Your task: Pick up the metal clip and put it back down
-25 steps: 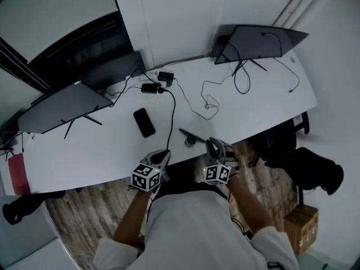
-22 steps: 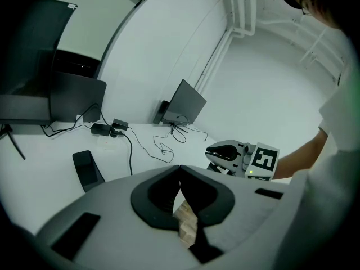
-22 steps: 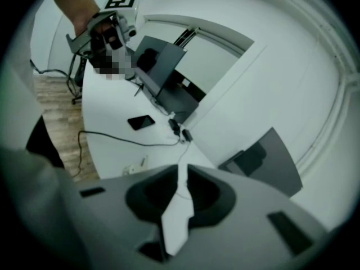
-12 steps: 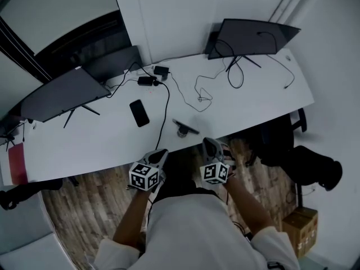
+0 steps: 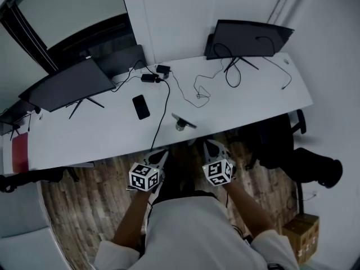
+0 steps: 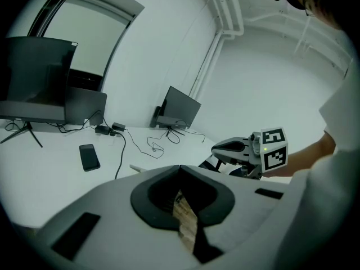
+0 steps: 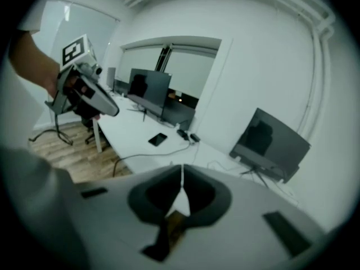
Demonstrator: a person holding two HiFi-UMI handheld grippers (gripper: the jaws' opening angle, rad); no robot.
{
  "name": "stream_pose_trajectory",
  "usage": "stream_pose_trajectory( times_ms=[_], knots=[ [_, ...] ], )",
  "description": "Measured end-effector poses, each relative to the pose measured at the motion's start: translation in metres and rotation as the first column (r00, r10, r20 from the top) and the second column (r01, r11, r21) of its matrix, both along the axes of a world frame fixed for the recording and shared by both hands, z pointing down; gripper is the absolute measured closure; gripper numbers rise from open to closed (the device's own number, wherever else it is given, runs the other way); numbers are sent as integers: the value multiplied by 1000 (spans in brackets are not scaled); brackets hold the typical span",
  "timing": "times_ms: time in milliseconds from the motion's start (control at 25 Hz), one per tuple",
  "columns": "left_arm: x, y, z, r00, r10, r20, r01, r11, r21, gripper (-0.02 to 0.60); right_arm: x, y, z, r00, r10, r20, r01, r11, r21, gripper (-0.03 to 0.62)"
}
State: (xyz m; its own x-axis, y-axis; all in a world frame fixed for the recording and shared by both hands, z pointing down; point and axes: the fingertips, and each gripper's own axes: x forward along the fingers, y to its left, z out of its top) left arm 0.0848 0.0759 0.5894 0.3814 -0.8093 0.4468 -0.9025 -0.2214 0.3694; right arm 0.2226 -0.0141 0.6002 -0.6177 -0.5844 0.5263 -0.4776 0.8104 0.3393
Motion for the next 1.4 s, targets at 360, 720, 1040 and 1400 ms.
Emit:
stream_pose_trajectory(
  times_ms=[360,720,1040,1400],
  knots=[
    [17,35,-10,999,-17,30,17,1000,16,549,16,30,-8,998,-9,67,14,997,-75,560],
    [7,60,-13,999,-16,37,14,999,28,549,18,53,-12,994,17,108,-4,993,-121,560],
    [-17,73,-24,1000,-1,25,0,999,43,549,6,71,-21,981,91,170,-61,982,-177,560],
    [-41,76,-43,996,63,62,-67,995,69,549,-5,78,-35,963,164,215,-118,970,-212,560]
  ],
)
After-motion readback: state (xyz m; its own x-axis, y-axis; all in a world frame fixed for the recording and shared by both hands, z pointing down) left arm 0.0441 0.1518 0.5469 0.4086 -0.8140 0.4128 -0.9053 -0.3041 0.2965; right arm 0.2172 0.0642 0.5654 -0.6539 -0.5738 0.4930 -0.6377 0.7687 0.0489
